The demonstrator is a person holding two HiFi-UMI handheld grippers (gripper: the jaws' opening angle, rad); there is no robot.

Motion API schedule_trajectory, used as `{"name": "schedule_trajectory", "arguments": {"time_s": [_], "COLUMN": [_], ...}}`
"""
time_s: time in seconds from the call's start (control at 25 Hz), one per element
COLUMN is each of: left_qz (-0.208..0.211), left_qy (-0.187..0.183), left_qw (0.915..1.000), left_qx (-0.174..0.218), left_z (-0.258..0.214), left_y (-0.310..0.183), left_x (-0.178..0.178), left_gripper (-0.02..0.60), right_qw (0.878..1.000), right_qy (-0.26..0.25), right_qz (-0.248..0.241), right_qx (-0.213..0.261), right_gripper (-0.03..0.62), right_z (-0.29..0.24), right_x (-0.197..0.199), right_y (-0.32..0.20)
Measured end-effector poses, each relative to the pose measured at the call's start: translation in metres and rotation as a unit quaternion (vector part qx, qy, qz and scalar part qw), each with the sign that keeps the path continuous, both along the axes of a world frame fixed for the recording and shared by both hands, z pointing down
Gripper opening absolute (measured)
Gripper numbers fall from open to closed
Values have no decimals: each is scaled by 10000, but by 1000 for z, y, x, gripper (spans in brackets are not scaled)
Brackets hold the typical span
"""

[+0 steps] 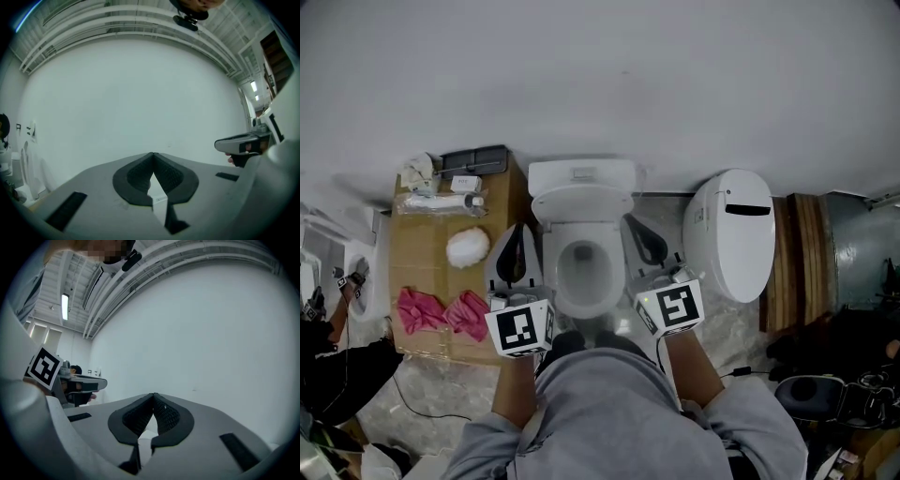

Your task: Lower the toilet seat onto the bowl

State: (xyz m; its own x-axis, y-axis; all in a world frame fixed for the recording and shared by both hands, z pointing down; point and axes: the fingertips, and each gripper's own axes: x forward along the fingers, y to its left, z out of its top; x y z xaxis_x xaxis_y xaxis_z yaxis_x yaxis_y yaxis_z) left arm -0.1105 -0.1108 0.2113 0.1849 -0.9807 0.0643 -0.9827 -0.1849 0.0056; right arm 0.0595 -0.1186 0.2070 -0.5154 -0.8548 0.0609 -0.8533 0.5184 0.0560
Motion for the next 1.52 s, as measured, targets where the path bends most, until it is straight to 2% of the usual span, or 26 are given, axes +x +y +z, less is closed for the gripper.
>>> {"name": "schedule_trajectory", "arguments": {"time_s": [0.4, 0.72, 1.52], "left_qz": [49, 96, 103], "left_qy": [-16, -57, -46], "left_qw": [9992, 9985, 9986], "left_qx": [397, 531, 513], "left_z": [-38, -51, -52], "left_y": [-2, -4, -1], "left_x": [0, 2, 4], "left_gripper": [0, 0, 0], "right_qw": [9976, 9954, 9958], "right_qy": [-328, -422, -462], "right_qz": [161, 268, 294], "right_qx": [594, 813, 735], "right_gripper": [0, -2, -3], "right_z": [-54, -67, -62], "right_x": [8, 14, 15], "right_y": [8, 11, 13]}}
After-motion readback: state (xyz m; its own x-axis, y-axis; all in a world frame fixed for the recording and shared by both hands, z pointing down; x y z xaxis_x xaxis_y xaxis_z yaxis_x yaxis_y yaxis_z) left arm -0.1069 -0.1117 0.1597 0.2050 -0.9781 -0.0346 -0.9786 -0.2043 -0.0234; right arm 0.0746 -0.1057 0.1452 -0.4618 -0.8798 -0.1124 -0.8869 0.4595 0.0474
